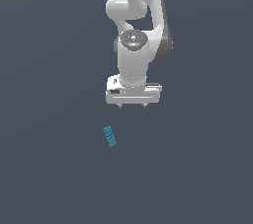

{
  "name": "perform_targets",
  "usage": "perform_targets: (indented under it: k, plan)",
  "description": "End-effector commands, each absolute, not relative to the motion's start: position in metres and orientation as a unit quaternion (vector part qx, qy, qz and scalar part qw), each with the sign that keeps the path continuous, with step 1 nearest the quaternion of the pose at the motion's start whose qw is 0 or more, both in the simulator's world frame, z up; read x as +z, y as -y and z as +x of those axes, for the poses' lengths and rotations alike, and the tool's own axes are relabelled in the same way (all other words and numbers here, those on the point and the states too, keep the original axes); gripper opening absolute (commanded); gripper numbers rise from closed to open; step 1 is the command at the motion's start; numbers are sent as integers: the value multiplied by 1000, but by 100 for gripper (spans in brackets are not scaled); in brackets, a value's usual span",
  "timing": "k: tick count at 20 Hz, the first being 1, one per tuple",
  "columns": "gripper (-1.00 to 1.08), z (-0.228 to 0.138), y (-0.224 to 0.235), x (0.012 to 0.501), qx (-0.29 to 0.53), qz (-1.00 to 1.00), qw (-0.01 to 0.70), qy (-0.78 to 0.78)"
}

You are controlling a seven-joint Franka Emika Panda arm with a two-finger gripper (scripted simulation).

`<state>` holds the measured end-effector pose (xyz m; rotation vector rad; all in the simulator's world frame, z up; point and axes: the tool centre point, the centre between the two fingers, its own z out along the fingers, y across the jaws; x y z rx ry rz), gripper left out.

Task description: Pick up the object and move it to a goal position.

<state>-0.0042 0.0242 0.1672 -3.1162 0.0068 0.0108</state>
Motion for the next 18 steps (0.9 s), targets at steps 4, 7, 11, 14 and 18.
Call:
perform_targets:
  k: [4,7,11,14,18]
  plan:
    - [100,-4,-30,170,3,-1000,16,-1]
    - [100,-4,-46,177,1,-1000,23,2]
    - [100,-5,-55,181,0,-1000,27,3]
    - [100,-4,-52,179,0,-1000,26,5]
    - [100,1,-47,175,0,-1000,25,14]
